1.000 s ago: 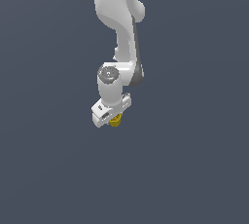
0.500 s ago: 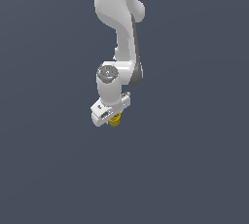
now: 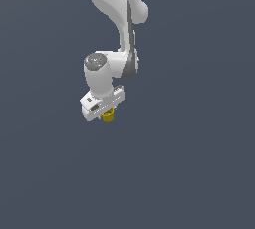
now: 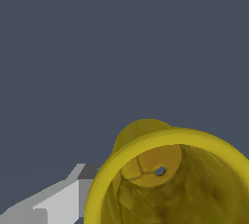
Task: Pick up the object and move it to a goal position.
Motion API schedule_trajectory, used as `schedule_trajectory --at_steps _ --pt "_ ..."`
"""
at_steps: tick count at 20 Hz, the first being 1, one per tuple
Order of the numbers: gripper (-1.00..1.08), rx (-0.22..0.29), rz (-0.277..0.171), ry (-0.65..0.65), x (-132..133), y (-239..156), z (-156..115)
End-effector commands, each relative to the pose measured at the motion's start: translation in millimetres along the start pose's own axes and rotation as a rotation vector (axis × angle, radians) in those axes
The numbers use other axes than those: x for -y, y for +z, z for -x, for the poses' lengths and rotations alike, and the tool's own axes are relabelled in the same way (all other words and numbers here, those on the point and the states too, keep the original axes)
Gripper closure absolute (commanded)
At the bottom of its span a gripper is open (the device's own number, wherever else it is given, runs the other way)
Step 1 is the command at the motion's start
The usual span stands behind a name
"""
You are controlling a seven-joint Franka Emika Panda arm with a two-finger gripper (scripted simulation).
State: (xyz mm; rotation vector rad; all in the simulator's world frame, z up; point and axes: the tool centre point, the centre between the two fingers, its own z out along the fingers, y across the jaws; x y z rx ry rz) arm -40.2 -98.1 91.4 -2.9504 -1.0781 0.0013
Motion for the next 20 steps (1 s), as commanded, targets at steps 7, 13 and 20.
schedule_trajectory --at_steps 7,13,20 --pt "1.08 -0.002 0.0 0.0 -35.6 -65.6 62.2" --pt "1.08 -0.002 0.0 0.0 -54.5 -98.8 92.9" --pt "1.08 -0.001 0.001 0.001 -63.4 -111.2 104.0"
